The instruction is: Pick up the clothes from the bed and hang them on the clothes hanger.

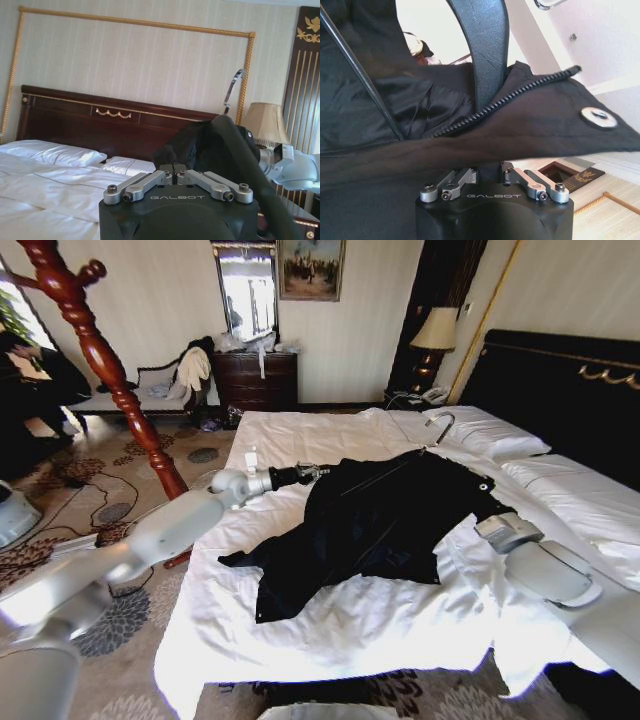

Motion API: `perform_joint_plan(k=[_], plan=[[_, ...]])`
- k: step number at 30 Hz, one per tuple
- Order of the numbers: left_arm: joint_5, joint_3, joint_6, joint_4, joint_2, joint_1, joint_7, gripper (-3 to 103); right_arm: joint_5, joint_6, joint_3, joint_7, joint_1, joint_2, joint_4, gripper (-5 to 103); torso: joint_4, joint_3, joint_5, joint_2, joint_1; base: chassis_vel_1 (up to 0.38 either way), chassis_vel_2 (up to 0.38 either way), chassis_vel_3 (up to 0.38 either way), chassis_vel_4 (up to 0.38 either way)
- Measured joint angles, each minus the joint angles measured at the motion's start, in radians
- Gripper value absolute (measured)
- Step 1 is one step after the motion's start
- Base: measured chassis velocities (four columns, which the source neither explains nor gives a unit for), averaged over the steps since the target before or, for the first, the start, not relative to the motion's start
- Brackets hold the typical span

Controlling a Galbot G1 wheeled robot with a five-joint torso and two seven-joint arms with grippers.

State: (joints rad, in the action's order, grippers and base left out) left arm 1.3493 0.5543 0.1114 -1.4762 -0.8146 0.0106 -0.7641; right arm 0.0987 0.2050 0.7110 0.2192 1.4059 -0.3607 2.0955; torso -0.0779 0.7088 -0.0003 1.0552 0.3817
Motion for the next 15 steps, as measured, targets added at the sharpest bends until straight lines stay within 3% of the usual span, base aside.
perform_joint_plan(k=[7,15], plan=[[0.029,-0.053,0.01,-0.127,0.132,0.053,0.023,0,-0.019,0.033,-0.006,0.005,-0.01,0.013,-0.009,19,0.0003,0.0,0.0,0.0,0.0,0.0,0.0,0.0,0.0],[0.057,-0.082,0.018,-0.227,0.178,0.062,0.06,0,-0.027,0.062,-0.01,0.018,-0.019,0.026,-0.027,19,-0.0002,0.0,0.0002,0.0,0.0,0.0,0.0,0.0,0.0]])
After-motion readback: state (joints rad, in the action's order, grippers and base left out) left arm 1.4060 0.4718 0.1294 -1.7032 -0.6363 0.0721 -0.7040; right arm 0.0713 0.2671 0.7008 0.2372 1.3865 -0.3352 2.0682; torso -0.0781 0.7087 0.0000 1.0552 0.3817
